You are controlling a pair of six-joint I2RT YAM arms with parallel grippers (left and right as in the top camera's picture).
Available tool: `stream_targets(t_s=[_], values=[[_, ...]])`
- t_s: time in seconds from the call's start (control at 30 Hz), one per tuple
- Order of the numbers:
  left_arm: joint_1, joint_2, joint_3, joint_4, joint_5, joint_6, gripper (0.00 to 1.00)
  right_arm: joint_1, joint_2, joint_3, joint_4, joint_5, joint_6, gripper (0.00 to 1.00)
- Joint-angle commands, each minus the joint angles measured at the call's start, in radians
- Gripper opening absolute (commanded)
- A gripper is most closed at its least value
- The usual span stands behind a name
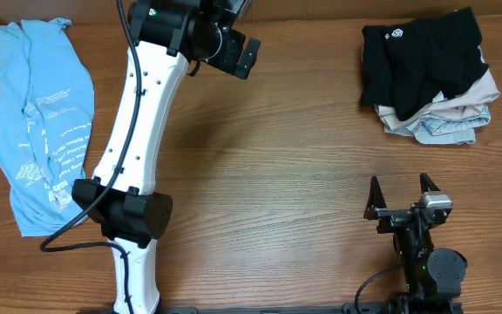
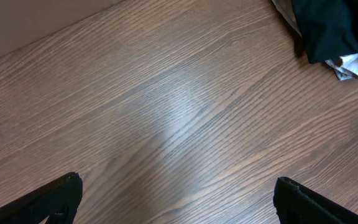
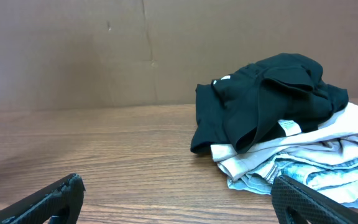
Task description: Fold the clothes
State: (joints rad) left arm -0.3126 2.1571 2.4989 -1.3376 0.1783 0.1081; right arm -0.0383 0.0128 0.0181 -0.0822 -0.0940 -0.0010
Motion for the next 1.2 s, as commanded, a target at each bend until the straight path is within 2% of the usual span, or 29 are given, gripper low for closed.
stream_targets(t_s=[0.0,0.6,0.77,0.9,1.03,1.17], values=[[-0.001,-0.019,-0.005,0.003,-0.006,0.011,1.00,0.005,-0.010,-0.010,0.005,0.014,-0.006,1.00],[0.002,-0.026,-0.005,0.003,-0.005,0.011,1.00,0.005,-0.010,-0.010,0.005,0.014,-0.006,1.00],[0.035,-0.098,-0.005,-0.031,-0.005,0.011,1.00,0.005,-0.010,-0.010,0.005,0.014,-0.006,1.00],[0.093,-0.182,-0.005,-0.117,-0.004,0.011,1.00,0.005,-0.010,-0.010,0.005,0.014,-0.006,1.00],[0.150,-0.252,-0.013,-0.206,0.000,-0.044,1.00,0.005,-0.010,-0.010,0.005,0.014,-0.007,1.00],[0.200,-0.354,-0.085,-0.219,-0.031,-0.044,1.00,0.005,-0.010,-0.010,0.005,0.014,-0.007,1.00]])
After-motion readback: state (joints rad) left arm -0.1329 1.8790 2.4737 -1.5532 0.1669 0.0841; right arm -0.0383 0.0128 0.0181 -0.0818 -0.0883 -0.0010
